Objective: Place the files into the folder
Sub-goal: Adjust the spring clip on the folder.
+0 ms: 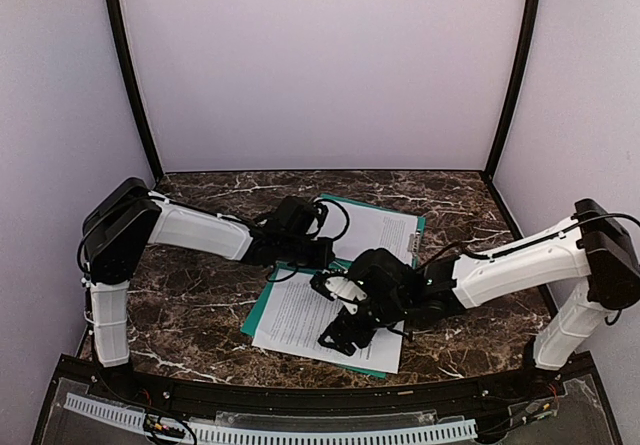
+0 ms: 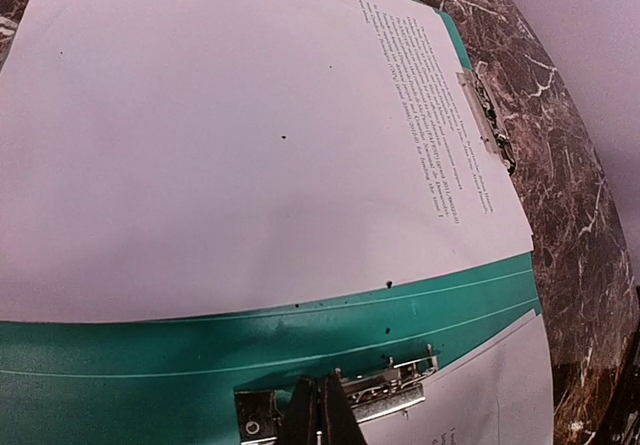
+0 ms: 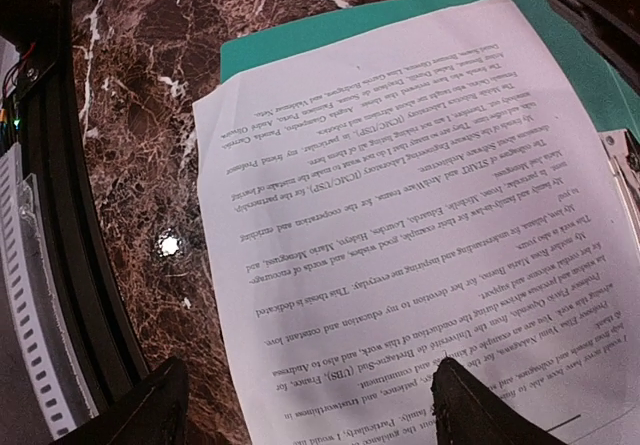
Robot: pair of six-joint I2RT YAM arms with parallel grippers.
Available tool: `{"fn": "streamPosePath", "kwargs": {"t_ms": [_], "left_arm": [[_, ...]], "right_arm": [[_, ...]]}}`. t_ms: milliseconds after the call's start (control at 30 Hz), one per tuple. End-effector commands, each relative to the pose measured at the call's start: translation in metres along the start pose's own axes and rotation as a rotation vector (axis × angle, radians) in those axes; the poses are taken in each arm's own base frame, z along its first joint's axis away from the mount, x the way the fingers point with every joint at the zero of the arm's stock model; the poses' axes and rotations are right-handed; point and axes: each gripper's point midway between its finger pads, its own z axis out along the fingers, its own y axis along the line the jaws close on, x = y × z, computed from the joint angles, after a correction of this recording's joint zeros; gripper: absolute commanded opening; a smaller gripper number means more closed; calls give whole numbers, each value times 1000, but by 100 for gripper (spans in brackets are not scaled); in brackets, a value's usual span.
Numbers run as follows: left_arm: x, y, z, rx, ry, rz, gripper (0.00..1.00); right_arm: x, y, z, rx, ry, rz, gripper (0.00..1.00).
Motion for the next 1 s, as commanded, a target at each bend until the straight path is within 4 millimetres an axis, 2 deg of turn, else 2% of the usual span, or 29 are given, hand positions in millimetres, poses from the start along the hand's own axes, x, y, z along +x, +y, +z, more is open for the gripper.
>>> {"fn": "streamPosePath", "kwargs": {"t_ms": [0,167,600,967], "left_arm": [[-7,-22,-19,43,25,52,1],[-19,-33,-25,58,5,89,1],[-23,-55,-31,12,-40,236,2],[-21,-64,-36,8,-40,286,22]], "right_arm": [[4,-18,-16,27,-36,98,81],[13,-36,-29,58,-50,170,81],[33,-69,-43,115,-53,308,82],[45,-93,-53,145,-90,405,82]]}}
